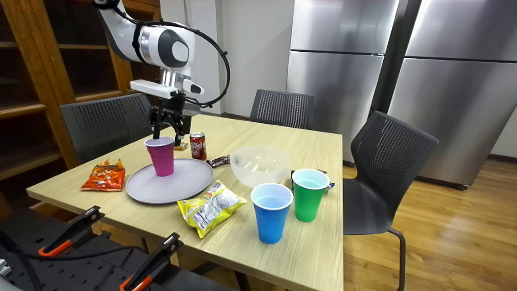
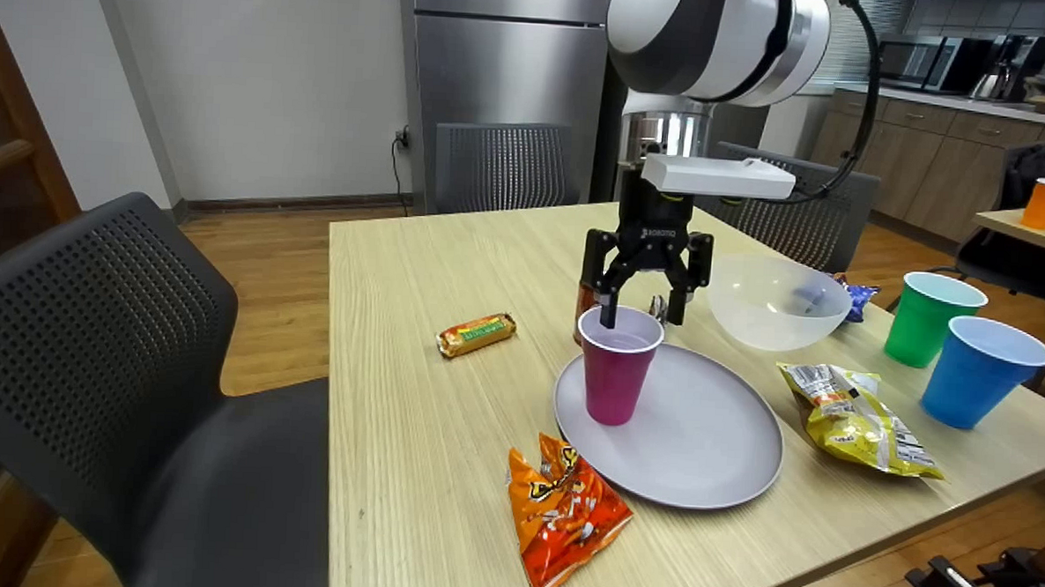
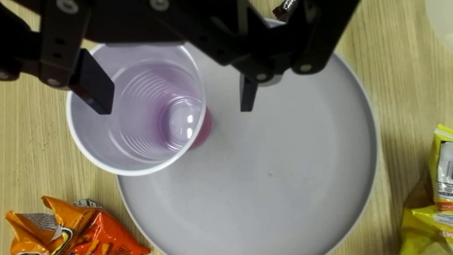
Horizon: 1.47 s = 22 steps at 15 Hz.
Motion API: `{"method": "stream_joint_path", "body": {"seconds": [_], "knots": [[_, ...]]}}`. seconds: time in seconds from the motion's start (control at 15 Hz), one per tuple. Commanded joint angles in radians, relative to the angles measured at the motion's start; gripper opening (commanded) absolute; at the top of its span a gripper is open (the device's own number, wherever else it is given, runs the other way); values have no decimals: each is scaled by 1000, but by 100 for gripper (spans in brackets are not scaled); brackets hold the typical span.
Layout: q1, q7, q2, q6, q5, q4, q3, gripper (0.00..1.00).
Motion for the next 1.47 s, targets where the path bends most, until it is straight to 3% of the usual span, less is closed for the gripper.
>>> {"method": "stream_joint_path", "body": {"seconds": [0.0,0.67,1.13,1.4], "knots": [[32,53,-111,6,-24,-91,-10,100],[116,134,-262,10,-86,-186,21,100],[157,203,-238,-20,-89,-143,45,100],[148,163,-230,-1,-86,-154,49,100]]}}
